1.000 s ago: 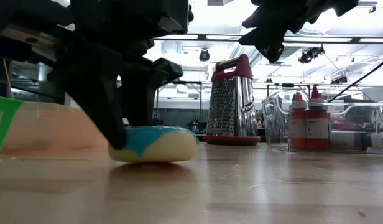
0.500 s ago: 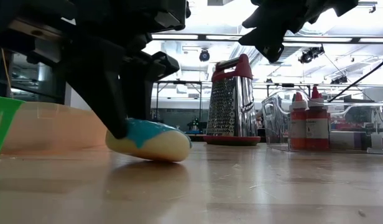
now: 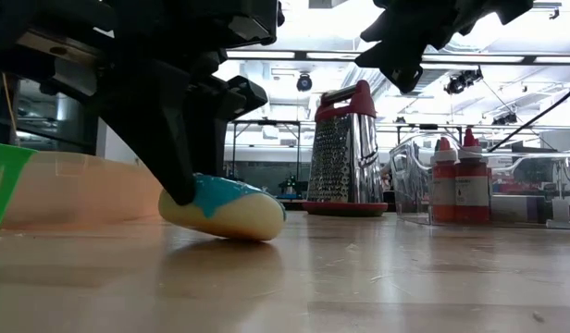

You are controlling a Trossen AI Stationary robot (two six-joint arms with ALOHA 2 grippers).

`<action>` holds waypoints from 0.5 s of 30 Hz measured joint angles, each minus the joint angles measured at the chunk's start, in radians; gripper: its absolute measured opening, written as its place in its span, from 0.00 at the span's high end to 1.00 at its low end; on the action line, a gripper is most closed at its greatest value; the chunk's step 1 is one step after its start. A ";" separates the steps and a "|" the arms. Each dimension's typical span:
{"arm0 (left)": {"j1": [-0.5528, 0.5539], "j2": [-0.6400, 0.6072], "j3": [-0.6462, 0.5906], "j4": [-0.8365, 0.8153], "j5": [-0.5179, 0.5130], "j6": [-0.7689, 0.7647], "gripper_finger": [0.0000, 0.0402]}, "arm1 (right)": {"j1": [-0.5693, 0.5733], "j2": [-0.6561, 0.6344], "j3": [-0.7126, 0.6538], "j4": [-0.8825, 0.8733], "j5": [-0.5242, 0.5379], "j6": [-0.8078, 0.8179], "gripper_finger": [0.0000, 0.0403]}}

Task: Pick & Place Food Item
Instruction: Put the blue donut into the green bin

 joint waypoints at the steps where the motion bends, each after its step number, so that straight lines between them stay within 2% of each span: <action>1: 0.000 0.000 0.000 0.000 0.000 0.000 0.74 | 0.000 0.000 0.000 0.000 0.000 0.000 0.66; 10: 0.000 0.000 0.000 -0.005 -0.004 0.005 0.74 | 0.000 0.000 0.000 0.000 0.000 0.000 0.66; 15: 0.000 -0.013 0.000 -0.054 -0.038 -0.012 0.74 | 0.000 0.000 0.000 0.000 0.000 0.000 0.66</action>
